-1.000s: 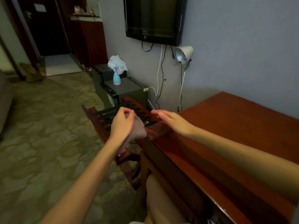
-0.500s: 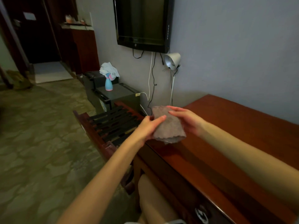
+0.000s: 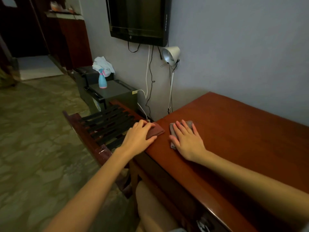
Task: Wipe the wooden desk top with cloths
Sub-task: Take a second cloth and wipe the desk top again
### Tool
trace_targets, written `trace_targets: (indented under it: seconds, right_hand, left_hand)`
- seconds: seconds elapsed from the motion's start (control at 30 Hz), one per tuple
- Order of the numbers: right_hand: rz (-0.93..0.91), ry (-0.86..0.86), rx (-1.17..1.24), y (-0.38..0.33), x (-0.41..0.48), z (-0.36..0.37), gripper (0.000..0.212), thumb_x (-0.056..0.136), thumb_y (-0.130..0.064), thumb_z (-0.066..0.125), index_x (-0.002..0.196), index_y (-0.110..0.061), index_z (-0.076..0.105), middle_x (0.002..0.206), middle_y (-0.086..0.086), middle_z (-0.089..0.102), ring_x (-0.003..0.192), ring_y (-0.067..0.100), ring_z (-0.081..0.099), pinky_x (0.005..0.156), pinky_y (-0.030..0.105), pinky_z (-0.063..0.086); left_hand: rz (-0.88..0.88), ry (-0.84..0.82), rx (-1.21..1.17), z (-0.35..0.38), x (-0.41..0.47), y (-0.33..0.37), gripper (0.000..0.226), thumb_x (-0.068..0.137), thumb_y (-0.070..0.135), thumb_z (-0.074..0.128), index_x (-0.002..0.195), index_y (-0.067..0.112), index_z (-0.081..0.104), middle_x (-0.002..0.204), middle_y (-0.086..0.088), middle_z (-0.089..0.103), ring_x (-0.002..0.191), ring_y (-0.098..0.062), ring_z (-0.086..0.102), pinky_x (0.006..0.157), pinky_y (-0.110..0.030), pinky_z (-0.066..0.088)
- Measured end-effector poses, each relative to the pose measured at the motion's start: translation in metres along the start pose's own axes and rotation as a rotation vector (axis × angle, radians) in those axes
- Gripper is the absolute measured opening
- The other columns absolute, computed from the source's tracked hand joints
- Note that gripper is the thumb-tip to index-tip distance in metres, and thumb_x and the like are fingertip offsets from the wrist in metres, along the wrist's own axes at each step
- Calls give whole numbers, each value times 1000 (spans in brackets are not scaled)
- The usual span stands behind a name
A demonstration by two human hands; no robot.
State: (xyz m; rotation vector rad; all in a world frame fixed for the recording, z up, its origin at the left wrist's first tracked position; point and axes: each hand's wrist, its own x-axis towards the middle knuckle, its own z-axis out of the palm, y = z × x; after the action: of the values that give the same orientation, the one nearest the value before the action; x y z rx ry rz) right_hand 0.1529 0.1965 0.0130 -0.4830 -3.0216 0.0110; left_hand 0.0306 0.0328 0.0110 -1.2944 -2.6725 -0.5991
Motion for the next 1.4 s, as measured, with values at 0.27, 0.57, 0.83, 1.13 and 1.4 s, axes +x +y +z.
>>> trace_targets:
  seconds: [0.27,0.57,0.83,1.13,1.4]
  right_hand:
    - [-170,-120,35,18,38,-6,73,84,-51,9,152,-24,5,160,-5,0,146,11,-10,115,34,-13]
    - [-388,-88,67,-37,51,2,62,95,-47,17,152,-25,9,160,-7,5,146,9,-9,115,35,-13]
    - [-486,-143,151,-12,32,-1,53,99,-47,19,148,-35,2,157,-15,-2,145,5,-12,115,30,-11]
    - [-474,-54,37,-98,46,6,65,93,-40,20,152,-16,7,160,1,6,147,15,-2,116,31,-8]
    - [-535,-171,169,-50,7,-6,63,99,-48,27,151,-25,0,158,-10,-8,144,5,-12,115,24,-10]
  left_hand:
    - [29,50,-41,-4,-1,-12,36,87,46,57,117,28,47,119,4,48,109,-15,47,85,-31,43]
    - [-148,150,-58,-7,-21,-31,25,86,33,54,98,17,39,97,-3,52,86,-23,53,66,-31,36]
    - [-124,299,-100,-11,-28,-49,20,86,24,55,93,18,37,93,1,48,83,-18,49,63,-29,35]
    - [-194,456,-68,-32,-38,-65,22,83,21,57,95,12,41,95,-6,50,89,-26,52,70,-37,44]
    - [-222,452,-88,-28,-36,-67,20,86,21,57,96,13,41,95,-5,50,86,-21,52,65,-29,38]
